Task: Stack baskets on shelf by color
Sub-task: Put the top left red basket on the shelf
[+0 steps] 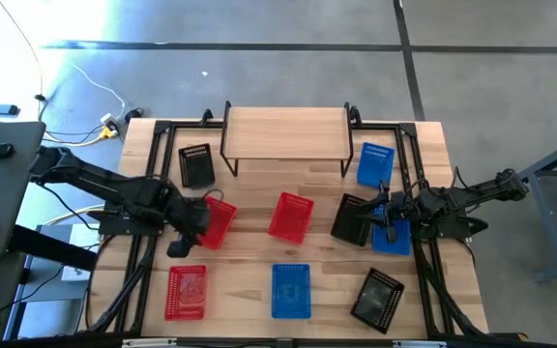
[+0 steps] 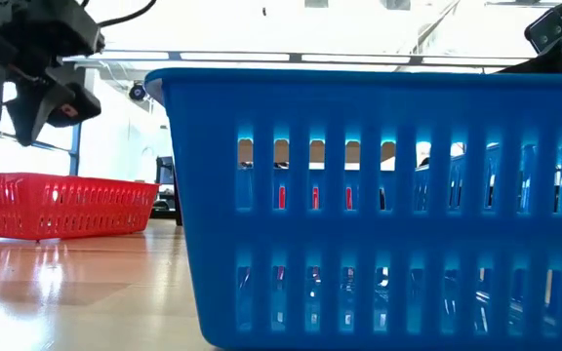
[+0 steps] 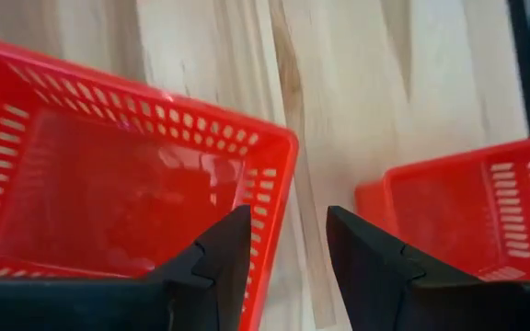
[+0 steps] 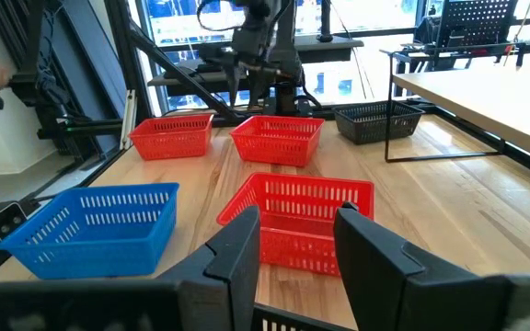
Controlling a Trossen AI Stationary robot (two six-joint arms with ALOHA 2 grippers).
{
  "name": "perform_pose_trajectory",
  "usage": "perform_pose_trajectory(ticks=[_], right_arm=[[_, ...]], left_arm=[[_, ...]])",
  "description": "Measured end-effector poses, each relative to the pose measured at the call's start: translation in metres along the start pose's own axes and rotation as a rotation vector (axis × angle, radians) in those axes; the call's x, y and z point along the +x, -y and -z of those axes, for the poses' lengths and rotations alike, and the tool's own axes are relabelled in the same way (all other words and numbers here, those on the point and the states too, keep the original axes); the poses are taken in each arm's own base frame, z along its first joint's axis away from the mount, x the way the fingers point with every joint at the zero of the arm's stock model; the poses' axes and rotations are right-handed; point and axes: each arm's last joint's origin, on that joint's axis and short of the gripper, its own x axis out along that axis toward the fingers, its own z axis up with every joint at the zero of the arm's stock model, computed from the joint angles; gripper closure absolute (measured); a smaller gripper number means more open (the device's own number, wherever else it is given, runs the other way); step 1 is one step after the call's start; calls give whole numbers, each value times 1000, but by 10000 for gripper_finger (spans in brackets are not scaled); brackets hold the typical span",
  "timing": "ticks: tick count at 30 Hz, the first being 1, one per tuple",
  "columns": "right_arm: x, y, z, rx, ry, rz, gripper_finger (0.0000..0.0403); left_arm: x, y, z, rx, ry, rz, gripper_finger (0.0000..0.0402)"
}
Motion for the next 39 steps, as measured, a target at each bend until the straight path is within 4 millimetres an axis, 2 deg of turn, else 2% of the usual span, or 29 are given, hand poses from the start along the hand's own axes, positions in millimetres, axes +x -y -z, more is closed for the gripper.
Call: perform_pose_trajectory(ticks=[13, 23, 28, 31, 36, 39], right_arm=[[0, 0, 0, 0, 0, 0, 277], [0, 0, 0, 0, 0, 0, 277], [0, 0, 0, 0, 0, 0, 277], [0, 0, 0, 0, -1, 0, 277], [0, 0, 0, 0, 0, 0, 277], [0, 0, 0, 0, 0, 0, 277]], left_arm=[[33, 2, -1, -29, -159, -131, 268], [42, 5, 0, -10, -211, -142, 268], [45, 4, 0, 3, -208, -218, 273], [46, 3, 0, 2, -214, -228, 297], [46, 4, 0, -1, -220, -204, 379], [46, 4, 0, -23, -217, -203, 391]])
